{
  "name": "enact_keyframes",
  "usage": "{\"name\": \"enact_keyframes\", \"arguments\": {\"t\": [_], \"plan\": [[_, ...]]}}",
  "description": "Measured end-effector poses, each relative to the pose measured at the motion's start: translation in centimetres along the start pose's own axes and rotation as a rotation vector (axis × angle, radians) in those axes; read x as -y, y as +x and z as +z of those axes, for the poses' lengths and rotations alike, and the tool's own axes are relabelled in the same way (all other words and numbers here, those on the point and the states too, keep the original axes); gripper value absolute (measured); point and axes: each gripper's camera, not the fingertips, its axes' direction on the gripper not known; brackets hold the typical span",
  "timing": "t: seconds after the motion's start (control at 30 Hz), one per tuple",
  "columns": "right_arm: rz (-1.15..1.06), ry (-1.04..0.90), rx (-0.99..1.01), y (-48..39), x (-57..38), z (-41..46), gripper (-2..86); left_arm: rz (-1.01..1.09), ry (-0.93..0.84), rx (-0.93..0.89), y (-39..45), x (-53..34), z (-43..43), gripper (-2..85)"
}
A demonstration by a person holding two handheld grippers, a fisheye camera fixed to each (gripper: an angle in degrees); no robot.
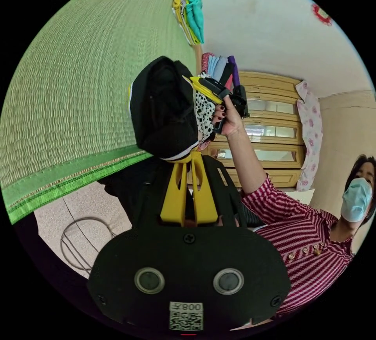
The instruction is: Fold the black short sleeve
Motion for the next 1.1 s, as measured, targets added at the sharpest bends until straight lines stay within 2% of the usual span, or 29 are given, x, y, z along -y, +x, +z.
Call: {"name": "enact_keyframes", "arguments": {"t": [0.2, 0.4, 0.6, 0.7, 0.77, 0.87, 0.93, 1.1], "plan": [[-0.114, 0.187, 0.12, -2.4, -3.5, -11.6, 0.4, 0.215, 0.058, 0.066, 9.0, -0.9, -2.9, 1.8], [-0.272, 0.398, 0.285, -5.2, -9.8, -24.5, 0.3, 0.467, 0.318, 0.008, 19.4, -3.5, -10.5, 1.4], [-0.417, 0.555, 0.399, -7.2, -18.8, -30.9, 0.2, 0.718, 0.396, 0.179, 29.8, -9.7, -14.0, 1.0], [-0.385, 0.556, 0.419, -5.3, -21.9, -29.7, 0.2, 0.711, 0.409, 0.19, 30.2, -12.6, -13.9, 0.9], [-0.314, 0.515, 0.427, -2.9, -22.9, -26.9, 0.2, 0.631, 0.395, 0.185, 28.1, -14.5, -12.7, 0.9], [-0.113, 0.373, 0.44, 3.5, -24.1, -19.3, 0.3, 0.482, 0.331, 0.187, 24.3, -16.5, -10.1, 0.9], [0.053, 0.208, 0.49, 9.1, -25.2, -12.1, 0.3, 0.406, 0.273, 0.226, 22.5, -17.6, -8.2, 0.9], [0.246, 0.064, 0.548, 14.5, -28.0, -4.8, 0.9, 0.305, 0.208, 0.217, 20.9, -19.3, -4.8, 1.0]]}}
